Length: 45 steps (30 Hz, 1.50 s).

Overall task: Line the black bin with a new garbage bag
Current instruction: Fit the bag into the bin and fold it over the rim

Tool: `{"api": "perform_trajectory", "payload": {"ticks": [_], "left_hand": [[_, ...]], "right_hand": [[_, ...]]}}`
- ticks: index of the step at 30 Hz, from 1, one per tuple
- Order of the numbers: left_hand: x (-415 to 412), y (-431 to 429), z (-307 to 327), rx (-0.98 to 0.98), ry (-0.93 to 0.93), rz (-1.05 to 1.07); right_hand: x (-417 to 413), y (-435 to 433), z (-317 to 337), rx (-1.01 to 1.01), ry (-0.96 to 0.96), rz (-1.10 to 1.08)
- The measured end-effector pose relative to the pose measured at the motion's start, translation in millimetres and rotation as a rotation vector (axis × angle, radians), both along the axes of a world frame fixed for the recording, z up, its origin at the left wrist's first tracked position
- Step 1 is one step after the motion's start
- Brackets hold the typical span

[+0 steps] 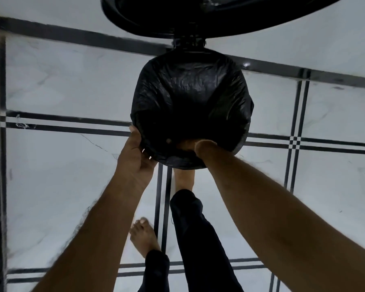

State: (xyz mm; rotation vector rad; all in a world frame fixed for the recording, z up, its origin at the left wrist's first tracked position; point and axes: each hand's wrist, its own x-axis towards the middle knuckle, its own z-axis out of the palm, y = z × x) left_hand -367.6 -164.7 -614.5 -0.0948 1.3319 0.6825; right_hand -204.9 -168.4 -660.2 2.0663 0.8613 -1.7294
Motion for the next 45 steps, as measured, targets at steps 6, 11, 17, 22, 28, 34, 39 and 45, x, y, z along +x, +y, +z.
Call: {"api": "perform_trajectory", "payload": {"ticks": [6, 11, 17, 22, 28, 34, 39, 45], "left_hand": [[3, 3, 7, -0.011, 0.01, -0.027], [0, 0, -2, 0.01, 0.023, -0.03], [1, 1, -2, -0.014, 0.008, 0.002], [4, 1, 3, -0.047, 0.004, 0.035], [6, 5, 4, -0.046, 0.023, 0.012], [7, 8, 10, -0.069, 0.041, 0.024], [8, 6, 19, -0.055, 0.039, 0.005], [4, -15, 26, -0.182, -0.037, 0.026]], "right_hand": [[23, 46, 42, 0.389, 0.065, 0.168], [43, 112, 37, 0.424, 0.001, 0.071], [43, 89, 28, 0.372, -0.168, 0.265], [35, 8, 60, 0.454, -0.295, 0.393], [44, -6, 41, 0.218, -0.333, 0.58], [-14, -24, 69, 0.386, 0.05, 0.295], [-17, -54, 67, 0.674, -0.141, 0.136], [1, -105, 75, 0.921, -0.582, -0.681]]}}
